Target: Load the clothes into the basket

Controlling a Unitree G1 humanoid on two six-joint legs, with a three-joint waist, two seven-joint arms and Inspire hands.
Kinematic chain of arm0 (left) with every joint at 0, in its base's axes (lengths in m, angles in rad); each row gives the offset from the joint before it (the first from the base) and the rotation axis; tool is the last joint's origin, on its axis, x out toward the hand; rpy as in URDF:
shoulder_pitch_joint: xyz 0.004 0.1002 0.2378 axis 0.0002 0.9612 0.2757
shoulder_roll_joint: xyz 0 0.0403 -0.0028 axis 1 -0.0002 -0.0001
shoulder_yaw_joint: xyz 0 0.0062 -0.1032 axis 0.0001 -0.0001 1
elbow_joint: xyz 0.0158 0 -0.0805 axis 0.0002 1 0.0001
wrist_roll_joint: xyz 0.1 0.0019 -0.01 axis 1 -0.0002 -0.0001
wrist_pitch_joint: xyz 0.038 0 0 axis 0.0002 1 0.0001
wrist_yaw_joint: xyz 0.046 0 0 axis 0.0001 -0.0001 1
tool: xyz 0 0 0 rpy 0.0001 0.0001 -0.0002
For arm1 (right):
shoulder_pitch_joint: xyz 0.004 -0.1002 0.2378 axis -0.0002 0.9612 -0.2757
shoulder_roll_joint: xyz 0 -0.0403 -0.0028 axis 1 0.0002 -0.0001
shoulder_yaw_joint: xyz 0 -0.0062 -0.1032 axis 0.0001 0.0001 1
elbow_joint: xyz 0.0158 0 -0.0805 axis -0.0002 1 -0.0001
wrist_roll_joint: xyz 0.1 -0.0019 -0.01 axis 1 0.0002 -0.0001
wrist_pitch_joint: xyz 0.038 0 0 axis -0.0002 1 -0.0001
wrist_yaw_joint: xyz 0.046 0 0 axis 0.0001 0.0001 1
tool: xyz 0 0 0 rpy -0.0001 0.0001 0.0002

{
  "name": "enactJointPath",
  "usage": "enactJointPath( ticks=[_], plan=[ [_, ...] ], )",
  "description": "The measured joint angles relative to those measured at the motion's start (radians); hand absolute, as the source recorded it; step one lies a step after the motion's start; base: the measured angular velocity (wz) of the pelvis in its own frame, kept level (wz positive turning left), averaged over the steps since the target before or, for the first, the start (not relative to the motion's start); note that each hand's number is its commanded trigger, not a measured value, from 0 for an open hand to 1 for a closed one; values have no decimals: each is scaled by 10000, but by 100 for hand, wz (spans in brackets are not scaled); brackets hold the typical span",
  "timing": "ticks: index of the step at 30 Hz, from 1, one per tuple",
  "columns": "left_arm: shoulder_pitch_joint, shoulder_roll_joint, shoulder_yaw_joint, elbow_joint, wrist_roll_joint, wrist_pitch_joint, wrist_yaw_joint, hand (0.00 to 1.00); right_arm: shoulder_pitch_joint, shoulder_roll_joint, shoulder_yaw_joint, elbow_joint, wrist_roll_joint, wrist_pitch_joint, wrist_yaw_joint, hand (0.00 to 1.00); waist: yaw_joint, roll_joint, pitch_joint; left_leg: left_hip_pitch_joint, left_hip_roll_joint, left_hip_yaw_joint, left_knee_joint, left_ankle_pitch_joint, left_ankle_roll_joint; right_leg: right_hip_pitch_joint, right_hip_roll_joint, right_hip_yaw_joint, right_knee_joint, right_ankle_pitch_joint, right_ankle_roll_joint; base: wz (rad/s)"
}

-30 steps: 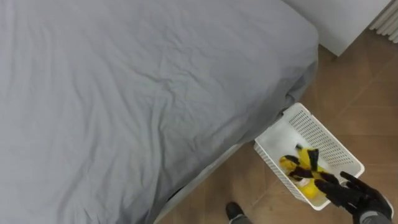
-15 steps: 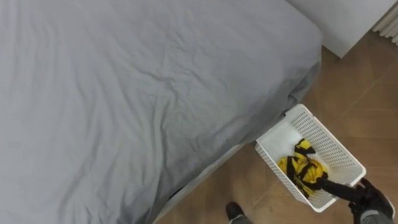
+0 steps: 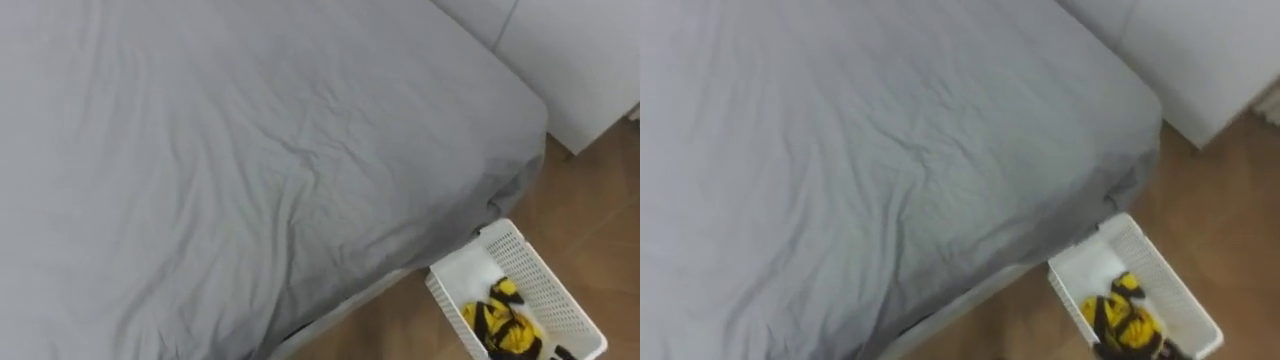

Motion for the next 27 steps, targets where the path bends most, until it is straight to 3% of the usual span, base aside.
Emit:
enactJointPath(
  ticks=[2, 5, 6, 9, 11, 13, 14, 19, 27],
  plan=[
    [357, 3, 72, -185, 225, -129, 2, 0, 265, 309, 293, 180, 3, 5, 276, 0, 103, -192, -60, 460, -41, -385, -141, 12, -20, 697, -40, -336, -404, 6, 1, 40],
    [543, -9, 255, -195, 519, -268, 4, 0, 424, 681, 341, 516, 65, 17, 524, 0, 154, -373, -75, 920, -94, -692, -251, 16, -26, 1416, -110, -656, -789, 8, 11, 44],
    [535, -23, 337, -158, 615, -288, 17, 0, 435, 804, 511, 630, 206, 19, 661, 0, 187, -534, -39, 1117, -119, -803, -290, 16, -26, 1742, -153, -810, -960, 11, 28, 40],
    [600, -98, 583, -167, 646, -311, 74, 0, 604, 1018, 902, 715, 321, 33, 992, 0, 406, -724, -96, 1472, -201, -1179, -430, 13, -30, 2312, -176, -1159, -1271, 4, 63, 36],
    [635, -182, 863, -166, 686, -310, 76, 0, 612, 1160, 943, 735, 321, 169, 1155, 0, 419, -867, -81, 1578, -256, -1413, -456, 13, -30, 2520, -181, -1260, -1302, -13, 90, 35],
    [715, -298, 1271, -152, 1368, -309, 77, 0, 715, 1339, 960, 787, 299, 239, 1294, 0, 590, -1062, -54, 1775, -322, -1643, -488, 13, -29, 2862, -214, -1434, -1460, -35, 132, 25],
    [739, -342, 1425, -156, 1545, -309, 78, 0, 717, 1386, 1075, 893, 296, 257, 1299, 0, 718, -1152, -78, 1822, -340, -1662, -489, 12, -28, 2929, -232, -1442, -1479, -47, 147, 12],
    [744, -404, 1903, -167, 1736, -310, 79, 0, 699, 1383, 1584, 947, 266, 361, 1245, 0, 1190, -1252, -60, 1915, -407, -1904, -521, 0, -18, 3224, -291, -1735, -1587, -56, 184, 16],
    [722, -452, 2026, -184, 2199, -329, 81, 0, 227, 1388, 2471, 932, -879, 448, 1221, 0, 1555, -1220, -36, 1924, -528, -2488, -477, -11, -11, 3494, -358, -2167, -1603, -113, 233, 20]
  ],
)
